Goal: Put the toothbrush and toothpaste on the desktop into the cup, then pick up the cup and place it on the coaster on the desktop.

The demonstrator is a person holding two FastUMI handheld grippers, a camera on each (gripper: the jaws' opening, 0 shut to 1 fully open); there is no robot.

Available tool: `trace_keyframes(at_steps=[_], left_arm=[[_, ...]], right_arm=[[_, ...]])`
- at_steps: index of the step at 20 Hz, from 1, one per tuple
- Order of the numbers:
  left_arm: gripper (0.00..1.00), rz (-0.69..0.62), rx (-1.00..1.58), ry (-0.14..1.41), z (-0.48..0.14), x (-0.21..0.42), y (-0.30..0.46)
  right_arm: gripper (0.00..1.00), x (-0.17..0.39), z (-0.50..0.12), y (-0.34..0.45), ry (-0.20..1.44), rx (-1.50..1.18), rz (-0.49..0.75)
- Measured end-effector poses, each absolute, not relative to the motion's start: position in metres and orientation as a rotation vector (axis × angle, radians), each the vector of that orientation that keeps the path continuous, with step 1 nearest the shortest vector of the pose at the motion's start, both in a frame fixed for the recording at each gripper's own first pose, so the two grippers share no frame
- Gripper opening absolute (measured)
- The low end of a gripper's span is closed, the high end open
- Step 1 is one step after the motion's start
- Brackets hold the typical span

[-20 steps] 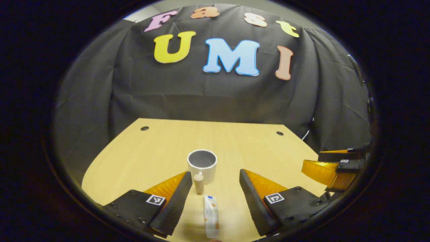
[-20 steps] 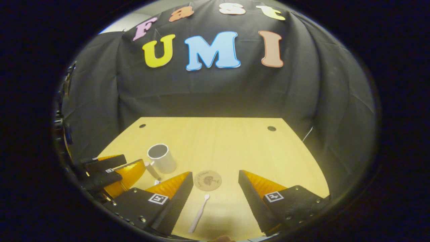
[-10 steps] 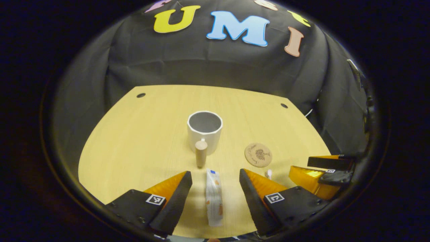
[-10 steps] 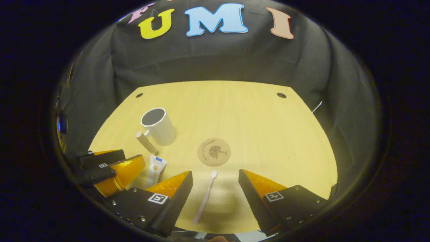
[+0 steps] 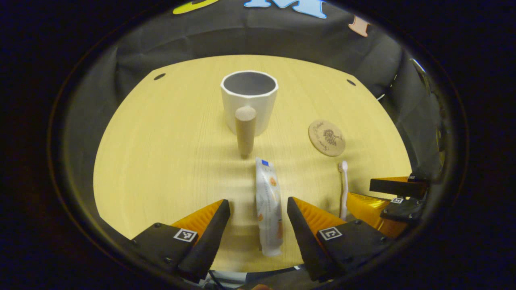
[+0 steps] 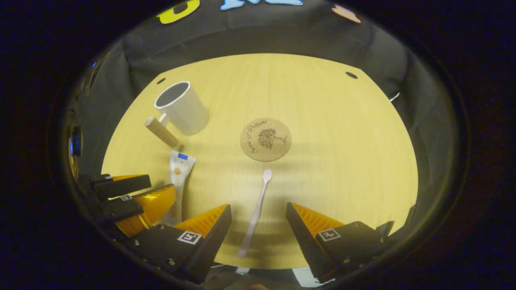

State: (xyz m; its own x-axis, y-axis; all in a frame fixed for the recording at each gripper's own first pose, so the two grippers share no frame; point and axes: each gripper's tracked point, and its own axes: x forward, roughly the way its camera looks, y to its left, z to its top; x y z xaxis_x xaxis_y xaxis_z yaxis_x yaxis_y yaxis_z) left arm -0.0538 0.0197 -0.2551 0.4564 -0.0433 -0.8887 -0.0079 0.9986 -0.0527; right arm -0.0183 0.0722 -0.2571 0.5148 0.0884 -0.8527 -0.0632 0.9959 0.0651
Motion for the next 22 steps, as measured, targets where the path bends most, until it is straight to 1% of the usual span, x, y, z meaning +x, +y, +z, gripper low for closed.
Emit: trace_keyframes(at_steps=[3, 7, 9, 13, 14, 15, 16, 17, 18, 19, 20, 21, 22], left_arm=[[0.94, -0.026, -0.05, 1.152, -0.263, -0.054, 0.01], [0.94, -0.028, -0.088, 1.221, -0.285, -0.039, -0.01], [0.94, -0.033, -0.091, 1.236, -0.288, -0.043, -0.009], [0.94, -0.032, -0.034, 1.25, -0.293, -0.043, -0.009], [0.94, -0.036, -0.015, 1.251, -0.293, -0.043, -0.01], [0.91, -0.037, 0.001, 1.244, -0.293, -0.041, -0.01], [0.81, -0.034, 0.018, 1.243, -0.294, -0.041, -0.01], [0.77, -0.033, 0.034, 1.243, -0.293, -0.041, -0.009], [0.74, -0.031, 0.046, 1.241, -0.293, -0.041, -0.008], [0.73, -0.028, 0.046, 1.231, -0.293, -0.039, -0.009], [0.64, -0.027, 0.052, 1.232, -0.294, -0.04, -0.008], [0.64, -0.024, 0.049, 1.227, -0.294, -0.038, -0.008], [0.54, -0.018, 0.045, 1.223, -0.294, -0.038, -0.007]], right_arm=[[0.89, -0.022, -0.27, 0.074, 1.085, 0.014, 0.101], [0.9, -0.025, -0.283, 0.08, 1.143, 0.004, 0.114], [0.83, -0.024, -0.287, 0.082, 1.159, 0.002, 0.118], [0.83, -0.027, -0.295, 0.079, 1.218, -0.036, 0.106], [0.77, -0.029, -0.296, 0.078, 1.22, -0.046, 0.1], [0.75, -0.027, -0.296, 0.075, 1.218, -0.061, 0.094], [0.7, -0.028, -0.294, 0.072, 1.217, -0.063, 0.085], [0.58, -0.03, -0.295, 0.072, 1.227, -0.066, 0.088], [0.55, -0.027, -0.297, 0.071, 1.222, -0.068, 0.092], [0.55, -0.028, -0.296, 0.072, 1.219, -0.045, 0.079], [0.29, -0.031, -0.297, 0.072, 1.233, -0.039, 0.084], [0.29, -0.031, -0.297, 0.071, 1.226, -0.038, 0.088], [0.29, -0.032, -0.298, 0.071, 1.225, -0.039, 0.093]])
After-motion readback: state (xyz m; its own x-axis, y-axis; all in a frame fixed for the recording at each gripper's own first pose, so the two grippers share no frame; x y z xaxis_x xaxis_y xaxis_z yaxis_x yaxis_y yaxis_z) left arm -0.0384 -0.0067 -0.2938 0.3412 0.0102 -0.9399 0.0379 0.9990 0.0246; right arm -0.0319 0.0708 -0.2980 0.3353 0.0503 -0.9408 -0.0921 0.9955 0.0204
